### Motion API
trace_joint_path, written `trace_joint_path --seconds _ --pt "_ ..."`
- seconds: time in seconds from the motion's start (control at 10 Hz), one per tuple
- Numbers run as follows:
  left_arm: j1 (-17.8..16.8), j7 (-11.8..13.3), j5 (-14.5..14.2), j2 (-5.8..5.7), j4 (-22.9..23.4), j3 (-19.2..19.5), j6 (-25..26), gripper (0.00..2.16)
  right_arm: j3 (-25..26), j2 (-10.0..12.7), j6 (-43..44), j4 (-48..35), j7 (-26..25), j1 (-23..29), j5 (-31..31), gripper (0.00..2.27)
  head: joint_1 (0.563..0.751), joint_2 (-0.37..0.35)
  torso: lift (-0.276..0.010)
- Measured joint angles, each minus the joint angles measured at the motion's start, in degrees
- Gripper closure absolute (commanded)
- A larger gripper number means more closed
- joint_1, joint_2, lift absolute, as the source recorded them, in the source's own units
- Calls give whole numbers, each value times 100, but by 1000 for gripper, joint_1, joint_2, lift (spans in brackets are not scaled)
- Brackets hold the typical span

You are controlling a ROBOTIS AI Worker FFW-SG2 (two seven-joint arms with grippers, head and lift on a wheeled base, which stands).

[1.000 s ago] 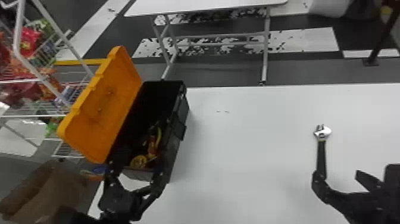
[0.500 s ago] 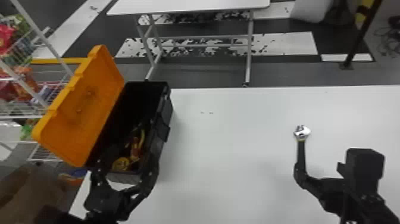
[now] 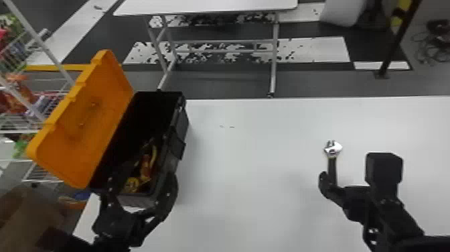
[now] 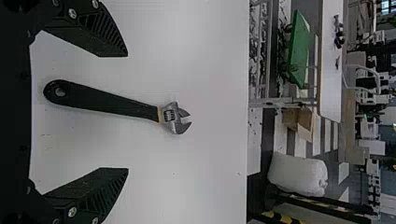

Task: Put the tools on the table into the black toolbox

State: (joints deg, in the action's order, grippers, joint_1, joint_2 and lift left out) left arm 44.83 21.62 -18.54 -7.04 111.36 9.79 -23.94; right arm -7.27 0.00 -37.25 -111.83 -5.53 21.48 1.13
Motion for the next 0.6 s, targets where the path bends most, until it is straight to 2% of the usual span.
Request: trace_joint_path --seconds 0.6 --pt "-18 -17 0 -35 -25 -12 61 36 -76 0 0 919 -25 -533 -8 140 695 162 -75"
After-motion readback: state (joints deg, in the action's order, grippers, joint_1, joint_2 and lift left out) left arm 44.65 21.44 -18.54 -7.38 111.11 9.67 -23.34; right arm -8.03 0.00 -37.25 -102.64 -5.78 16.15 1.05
